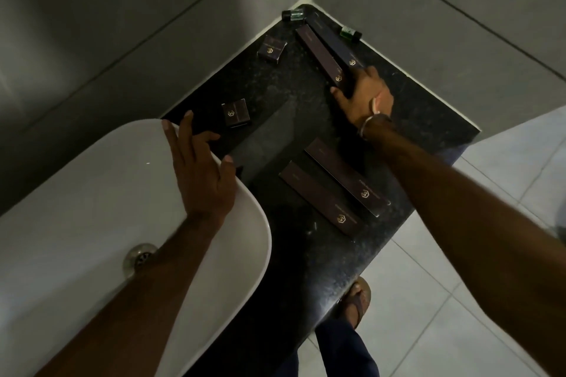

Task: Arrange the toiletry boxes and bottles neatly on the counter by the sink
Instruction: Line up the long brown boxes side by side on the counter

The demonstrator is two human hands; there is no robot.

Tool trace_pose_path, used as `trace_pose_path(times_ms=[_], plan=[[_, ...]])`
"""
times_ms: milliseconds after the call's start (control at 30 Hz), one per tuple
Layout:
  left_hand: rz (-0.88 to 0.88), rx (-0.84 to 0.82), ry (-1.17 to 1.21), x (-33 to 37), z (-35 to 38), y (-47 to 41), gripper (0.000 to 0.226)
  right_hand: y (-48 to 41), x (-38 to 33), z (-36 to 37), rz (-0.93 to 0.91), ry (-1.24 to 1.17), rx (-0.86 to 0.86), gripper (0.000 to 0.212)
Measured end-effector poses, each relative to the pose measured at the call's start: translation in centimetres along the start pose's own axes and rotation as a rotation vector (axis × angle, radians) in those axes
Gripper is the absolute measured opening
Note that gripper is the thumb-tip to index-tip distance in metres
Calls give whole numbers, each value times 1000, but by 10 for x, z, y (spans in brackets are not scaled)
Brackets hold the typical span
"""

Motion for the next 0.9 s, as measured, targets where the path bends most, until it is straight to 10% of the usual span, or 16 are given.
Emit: trace_pose_path(times_ms=[700, 900], plan=[[9, -7, 22, 1, 2, 0, 34, 155, 105, -62, -37, 11, 116, 65], [28, 39, 18, 2, -1, -1, 36, 215, 87, -7, -118, 96, -239, 64]])
Point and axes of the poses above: each hand's wrist, its own y-axis away from the middle knuckle, its own z-axis out of the palm, x = y × z, the point moved 9 cm from there along -y, towards the middle knuckle, and after that the axes turned 7 degrees about -y, right-handed, at the moved point
